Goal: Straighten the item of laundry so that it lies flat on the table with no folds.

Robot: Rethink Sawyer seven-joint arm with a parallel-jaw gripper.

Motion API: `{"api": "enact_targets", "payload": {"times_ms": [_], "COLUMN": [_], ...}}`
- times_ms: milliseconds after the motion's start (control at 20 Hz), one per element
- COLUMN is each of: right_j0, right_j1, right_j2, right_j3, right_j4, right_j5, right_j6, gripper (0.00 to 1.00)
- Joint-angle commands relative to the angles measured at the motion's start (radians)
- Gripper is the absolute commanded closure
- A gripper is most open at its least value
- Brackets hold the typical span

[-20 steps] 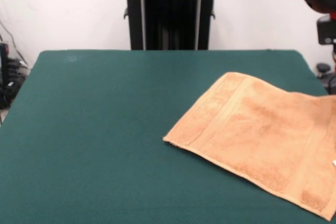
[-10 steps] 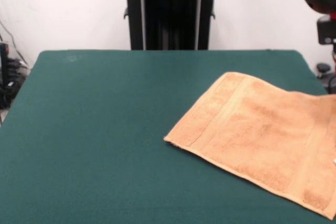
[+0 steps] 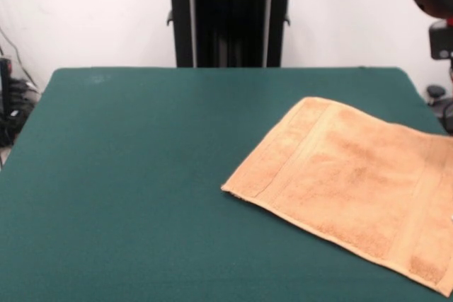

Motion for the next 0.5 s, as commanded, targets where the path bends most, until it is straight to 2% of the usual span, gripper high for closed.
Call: {"api": "enact_targets", "payload": {"times_ms": [50,400,500], "right_j0": [0.025,0.016,0.005], "right_j1": [0.054,0.049,0.024], "right_j2": [0.075,0.082,0.086], "right_j3": [0.016,0.013,0.026], "right_j4": [-0.057,-0.056,-0.034], "right_j5": [0.041,0.081,0.108], "right_j6": [-0.015,-0.046,-0.043], "gripper": [0.0,0.0,0.0]}}
